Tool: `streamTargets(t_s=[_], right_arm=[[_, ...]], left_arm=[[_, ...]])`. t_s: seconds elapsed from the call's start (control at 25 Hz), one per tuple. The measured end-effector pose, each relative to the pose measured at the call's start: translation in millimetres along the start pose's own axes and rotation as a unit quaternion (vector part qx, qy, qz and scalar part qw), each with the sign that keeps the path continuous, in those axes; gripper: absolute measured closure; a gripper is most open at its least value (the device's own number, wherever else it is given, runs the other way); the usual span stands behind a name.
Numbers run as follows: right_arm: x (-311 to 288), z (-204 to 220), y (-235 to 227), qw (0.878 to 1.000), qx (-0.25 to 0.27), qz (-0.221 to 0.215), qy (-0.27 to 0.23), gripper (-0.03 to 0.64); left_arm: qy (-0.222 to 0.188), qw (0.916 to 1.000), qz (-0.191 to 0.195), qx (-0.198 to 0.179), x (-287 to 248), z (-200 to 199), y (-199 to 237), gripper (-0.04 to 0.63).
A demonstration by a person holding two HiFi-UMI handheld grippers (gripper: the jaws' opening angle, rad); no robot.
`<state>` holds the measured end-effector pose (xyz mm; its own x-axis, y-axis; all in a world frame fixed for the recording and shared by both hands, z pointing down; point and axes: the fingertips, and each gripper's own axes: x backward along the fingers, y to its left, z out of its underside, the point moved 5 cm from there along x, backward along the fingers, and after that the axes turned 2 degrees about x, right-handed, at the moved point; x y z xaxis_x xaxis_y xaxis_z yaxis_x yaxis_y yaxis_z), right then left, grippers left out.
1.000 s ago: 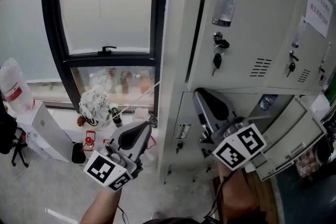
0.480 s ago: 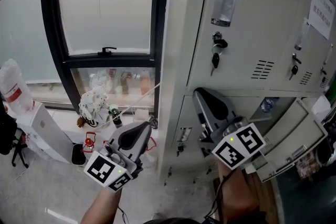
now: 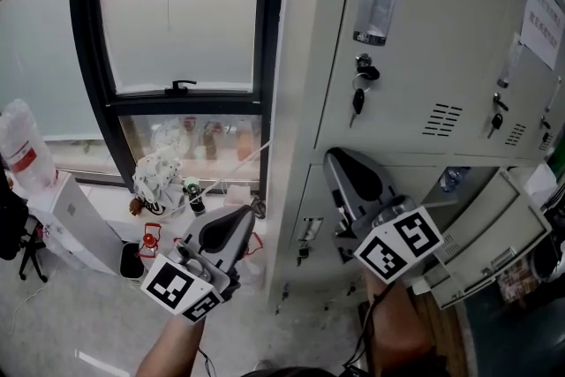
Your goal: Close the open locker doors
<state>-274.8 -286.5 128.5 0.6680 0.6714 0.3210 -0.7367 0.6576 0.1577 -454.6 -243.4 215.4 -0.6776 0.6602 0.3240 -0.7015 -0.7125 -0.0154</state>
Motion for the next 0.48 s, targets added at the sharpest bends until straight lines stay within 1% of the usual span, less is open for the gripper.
streamTargets(t_s=[0.48], right_arm=[[1.9, -1.3, -3.9, 1.000, -0.003, -0.001, -0.004, 0.588]], left_arm=[[0.003, 1.0000, 0.000, -0.004, -3.4, -1.9, -3.8, 0.586]])
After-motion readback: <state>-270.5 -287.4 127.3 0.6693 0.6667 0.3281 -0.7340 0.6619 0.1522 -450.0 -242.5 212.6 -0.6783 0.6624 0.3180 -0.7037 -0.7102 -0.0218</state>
